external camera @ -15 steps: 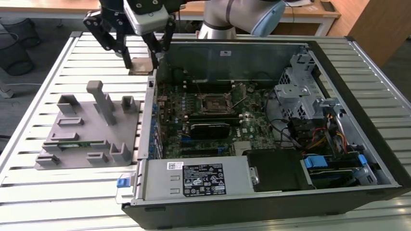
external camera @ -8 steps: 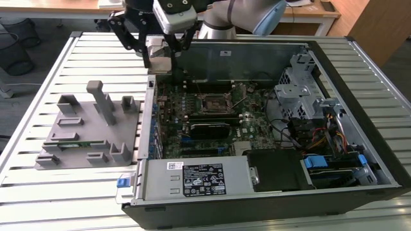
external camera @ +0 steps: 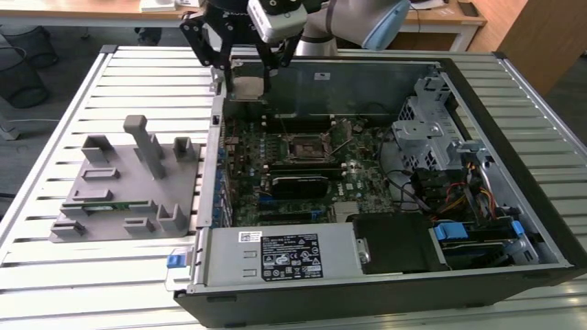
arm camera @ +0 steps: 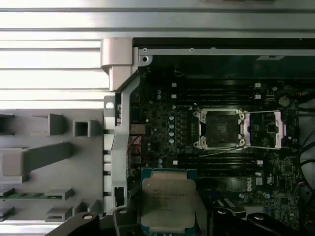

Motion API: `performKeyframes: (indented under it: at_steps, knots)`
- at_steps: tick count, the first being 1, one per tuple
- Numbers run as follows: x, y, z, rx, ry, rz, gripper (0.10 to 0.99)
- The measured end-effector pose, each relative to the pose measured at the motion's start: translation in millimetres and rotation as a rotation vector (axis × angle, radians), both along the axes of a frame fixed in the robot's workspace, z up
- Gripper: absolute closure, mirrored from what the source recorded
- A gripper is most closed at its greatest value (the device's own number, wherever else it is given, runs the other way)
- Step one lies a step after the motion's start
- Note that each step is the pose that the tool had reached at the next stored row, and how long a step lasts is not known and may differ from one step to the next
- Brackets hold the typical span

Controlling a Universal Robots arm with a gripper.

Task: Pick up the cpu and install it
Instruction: 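Pick up the cpu and move it towards the insertion slot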

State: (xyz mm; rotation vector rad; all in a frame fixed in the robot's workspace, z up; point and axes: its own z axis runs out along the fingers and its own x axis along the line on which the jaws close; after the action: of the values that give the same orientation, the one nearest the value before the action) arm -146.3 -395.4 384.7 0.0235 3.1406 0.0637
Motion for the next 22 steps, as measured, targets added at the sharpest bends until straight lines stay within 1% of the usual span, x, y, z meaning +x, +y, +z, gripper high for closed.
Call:
performKeyframes:
  at_steps: [3, 4, 8, 20, 22]
  knots:
    - [7.5, 5.6, -0.6, 0.000, -0.0001, 0.000, 0.557]
    - [10.3, 6.5, -0.7, 0.000, 0.0000, 0.000, 0.557]
    - [24.4, 8.1, -1.1, 0.000, 0.0000, 0.000, 0.557]
    - [74.7, 13.7, -2.0, 0.000, -0.0001, 0.000, 0.557]
    - [80.3, 13.9, -1.9, 0.000, 0.0000, -0.001, 0.557]
